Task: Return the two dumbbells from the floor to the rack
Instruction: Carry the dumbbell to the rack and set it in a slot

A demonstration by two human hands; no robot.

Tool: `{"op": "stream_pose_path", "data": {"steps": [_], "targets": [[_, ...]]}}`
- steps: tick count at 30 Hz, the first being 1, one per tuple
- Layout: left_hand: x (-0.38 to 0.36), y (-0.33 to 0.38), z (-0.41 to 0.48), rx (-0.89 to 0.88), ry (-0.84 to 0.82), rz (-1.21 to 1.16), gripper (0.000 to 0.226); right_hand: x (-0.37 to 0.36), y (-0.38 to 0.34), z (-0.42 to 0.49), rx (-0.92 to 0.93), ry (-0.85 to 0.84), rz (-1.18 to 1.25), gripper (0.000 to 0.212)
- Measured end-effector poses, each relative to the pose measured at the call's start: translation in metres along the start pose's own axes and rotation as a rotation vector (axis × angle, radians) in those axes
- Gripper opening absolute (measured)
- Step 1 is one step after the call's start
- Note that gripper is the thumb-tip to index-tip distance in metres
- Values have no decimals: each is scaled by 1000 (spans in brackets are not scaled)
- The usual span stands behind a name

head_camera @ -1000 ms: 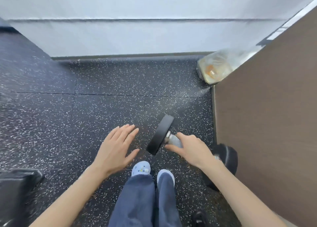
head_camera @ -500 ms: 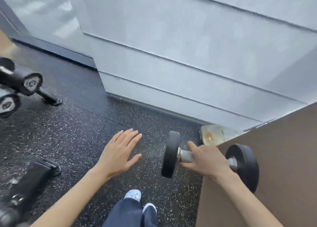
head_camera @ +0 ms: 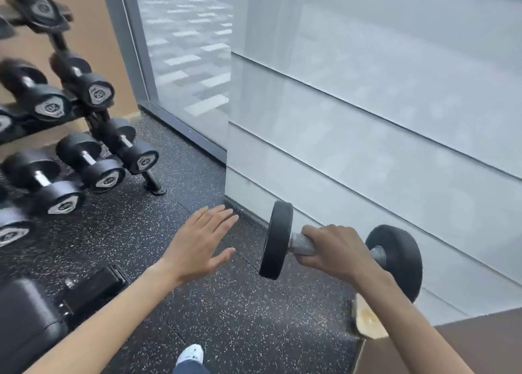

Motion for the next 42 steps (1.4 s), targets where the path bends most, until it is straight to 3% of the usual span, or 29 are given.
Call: {"op": "stream_pose_path", "data": {"steps": [17, 31, 37, 42], "targets": [[25, -183, -47, 331, -20, 83, 66, 34, -102, 168, 136, 16, -104, 26], [-13, -282, -71, 598, -101, -5, 60, 1, -173, 301, 297, -85, -80, 31], [-20, -309, -46, 586, -61, -107, 59, 3, -179, 375, 420, -65, -101, 39], [2, -334, 4, 502, 82, -98, 67, 28, -177, 452, 509, -49, -108, 39]]}}
Point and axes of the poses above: each hand's wrist, its own z-axis towards the middle knuckle, its own x-axis out of the back of the hand, y = z × x, the point moved 2 cm from there along z, towards the middle knuckle
